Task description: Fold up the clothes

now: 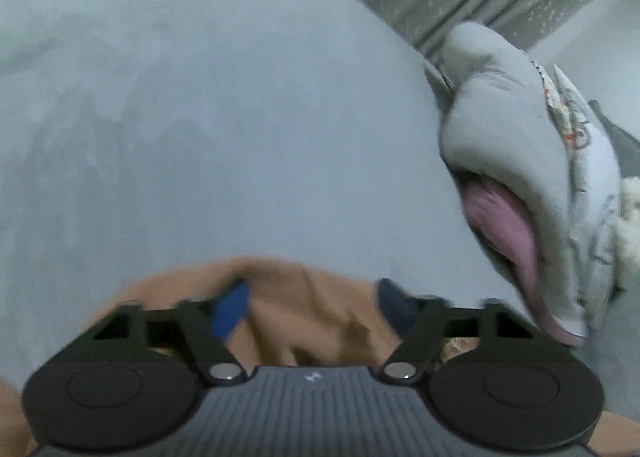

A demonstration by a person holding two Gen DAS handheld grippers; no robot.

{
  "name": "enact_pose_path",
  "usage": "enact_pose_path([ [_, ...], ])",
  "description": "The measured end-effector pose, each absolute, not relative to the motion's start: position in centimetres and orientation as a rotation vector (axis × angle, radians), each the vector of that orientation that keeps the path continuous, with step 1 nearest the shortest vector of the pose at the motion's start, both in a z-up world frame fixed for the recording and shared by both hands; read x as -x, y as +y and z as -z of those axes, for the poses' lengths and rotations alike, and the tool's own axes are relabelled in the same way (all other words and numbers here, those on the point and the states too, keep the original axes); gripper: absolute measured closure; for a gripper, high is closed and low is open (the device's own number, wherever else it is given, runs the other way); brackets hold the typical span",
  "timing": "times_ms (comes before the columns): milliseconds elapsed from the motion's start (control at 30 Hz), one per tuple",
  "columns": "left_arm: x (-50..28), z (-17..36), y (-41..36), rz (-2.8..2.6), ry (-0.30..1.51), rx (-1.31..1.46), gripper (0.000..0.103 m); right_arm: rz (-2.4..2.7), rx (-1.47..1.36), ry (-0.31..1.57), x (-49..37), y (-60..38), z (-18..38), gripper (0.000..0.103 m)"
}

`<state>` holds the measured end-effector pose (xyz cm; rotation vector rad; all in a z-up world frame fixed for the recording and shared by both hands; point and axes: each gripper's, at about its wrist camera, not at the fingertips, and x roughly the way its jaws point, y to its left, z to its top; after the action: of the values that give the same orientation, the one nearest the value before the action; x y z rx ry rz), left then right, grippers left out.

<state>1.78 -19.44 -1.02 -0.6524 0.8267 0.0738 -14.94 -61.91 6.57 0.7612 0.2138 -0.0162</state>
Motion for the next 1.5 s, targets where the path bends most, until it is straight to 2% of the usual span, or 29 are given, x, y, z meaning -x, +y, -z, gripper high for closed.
enact_pose_path([
  [200,-1.7,0.4,-16.4,0.037,0.694,0.794,0.103,0.139,-0.650,0.250,14.6,-61.5,-6.9,0.095],
  [300,-1.2,0.1,-15.0,0.105,0.715,0.905,0.103,0.122,-0.608,0.216,15.0,-60.4,-8.0,0.095],
  [500,-0.1,-6.3,-8.8,0.064,0.435,0.935,0.103,0.092,-0.575,0.151,15.8,-59.1,-10.3,0.095],
  [633,1.8,-10.6,-3.8,0.089,0.285,0.949,0.103,0.021,-0.492,0.110,16.0,-55.3,-13.9,0.095],
  [700,2.7,-11.4,-1.1,0.160,0.291,1.000,0.103,0.049,-0.485,0.128,15.3,-54.4,-14.7,0.095],
  [733,2.9,-10.4,-0.4,0.296,0.402,1.107,0.103,0.064,-0.481,0.137,15.0,-54.0,-15.2,0.095],
  [800,3.2,-8.7,-3.0,0.373,0.594,1.098,0.099,0.092,-0.474,0.155,14.3,-53.1,-16.1,0.095],
  [833,3.2,-7.9,-5.1,0.395,0.687,1.033,0.091,0.106,-0.470,0.163,14.0,-52.7,-16.5,0.095],
  [867,3.3,-6.9,-7.2,0.387,0.768,0.980,0.068,0.111,-0.464,0.173,14.1,-52.6,-16.3,0.095],
  [900,3.4,-5.8,-8.8,0.359,0.810,0.977,0.054,0.115,-0.458,0.183,14.1,-52.6,-16.2,0.095],
  [933,3.5,-4.7,-10.4,0.329,0.848,0.979,0.032,0.119,-0.452,0.193,14.2,-52.5,-16.0,0.095],
  [967,3.5,-3.6,-11.7,0.280,0.838,1.002,0.018,0.124,-0.447,0.203,14.2,-52.4,-15.8,0.095],
  [1033,3.7,-1.3,-14.3,0.177,0.804,1.050,0.011,0.132,-0.436,0.222,14.3,-52.2,-15.4,0.095],
  [1167,-0.5,0.8,-16.2,-0.075,0.829,0.894,0.009,0.110,-0.490,0.183,14.6,-53.6,-14.4,0.095],
  [1233,-1.4,0.8,-15.9,-0.095,0.813,0.941,0.001,0.099,-0.517,0.164,14.7,-54.3,-13.9,0.095],
  [1333,-3.2,1.1,-15.9,-0.155,0.743,0.990,0.002,0.083,-0.556,0.134,14.9,-55.3,-13.1,0.095],
  [1367,-3.6,1.3,-15.9,-0.176,0.711,0.986,0.021,0.083,-0.558,0.131,14.9,-55.1,-13.1,0.095],
  [1400,-3.7,1.4,-15.9,-0.198,0.684,0.970,0.049,0.084,-0.560,0.128,15.0,-54.8,-13.0,0.095],
  [1433,-4.2,2.0,-15.2,-0.185,0.680,0.994,0.089,0.099,-0.561,0.109,15.3,-54.9,-12.8,0.095],
  [1500,-4.6,3.4,-12.9,-0.145,0.650,1.096,0.090,0.110,-0.604,0.085,15.9,-56.0,-12.3,0.095],
])
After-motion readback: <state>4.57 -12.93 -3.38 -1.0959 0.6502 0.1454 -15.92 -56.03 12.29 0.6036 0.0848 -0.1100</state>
